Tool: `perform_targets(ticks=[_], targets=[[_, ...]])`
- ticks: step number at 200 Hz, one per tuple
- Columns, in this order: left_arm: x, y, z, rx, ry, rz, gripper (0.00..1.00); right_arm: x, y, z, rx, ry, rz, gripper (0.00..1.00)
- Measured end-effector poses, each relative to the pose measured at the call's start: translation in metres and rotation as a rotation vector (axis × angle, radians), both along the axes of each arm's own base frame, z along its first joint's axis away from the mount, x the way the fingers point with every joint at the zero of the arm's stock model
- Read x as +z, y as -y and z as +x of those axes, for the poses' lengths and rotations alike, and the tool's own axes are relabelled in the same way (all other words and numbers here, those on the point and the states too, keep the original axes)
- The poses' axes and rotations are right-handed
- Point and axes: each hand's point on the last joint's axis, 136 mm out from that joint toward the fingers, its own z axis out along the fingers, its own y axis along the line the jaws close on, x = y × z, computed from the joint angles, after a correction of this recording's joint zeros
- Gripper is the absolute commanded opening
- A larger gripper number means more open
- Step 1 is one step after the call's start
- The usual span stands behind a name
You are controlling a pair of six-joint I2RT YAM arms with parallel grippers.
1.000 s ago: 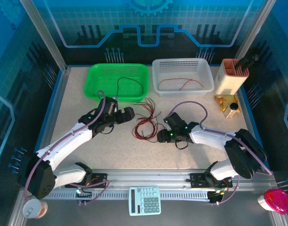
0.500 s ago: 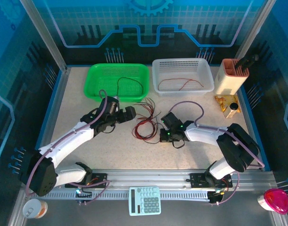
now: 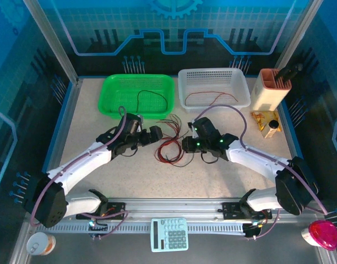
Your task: Untangle the cables
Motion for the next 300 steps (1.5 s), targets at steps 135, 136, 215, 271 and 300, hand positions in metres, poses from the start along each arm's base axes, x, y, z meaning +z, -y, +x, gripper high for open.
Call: perform_targets(ticks=[135, 136, 215, 271, 300], targets=[[0.013, -0.046, 0.014, 0.154, 0.003, -0.016, 0.99, -0.081, -0.041, -0.040, 0.438, 0.032, -0.447, 0.45], [0.014, -0.046, 0.014, 0.156, 0.004, -0.017, 0.99, -0.082, -0.042, -0.040, 0.441, 0.032, -0.449, 0.45], [0.025, -0.065, 0.018, 0.210, 0.030, -0.036, 0.99, -0.094, -0.032, -0.049, 0.457, 0.023, -0.512, 0.43], [0.025, -0.064, 0.017, 0.206, 0.028, -0.041, 0.99, -0.105, -0.028, -0.049, 0.454, 0.012, -0.539, 0.40], [0.025, -0.063, 0.017, 0.204, 0.025, -0.045, 0.99, -0.107, -0.031, -0.045, 0.456, 0.024, -0.556, 0.23]])
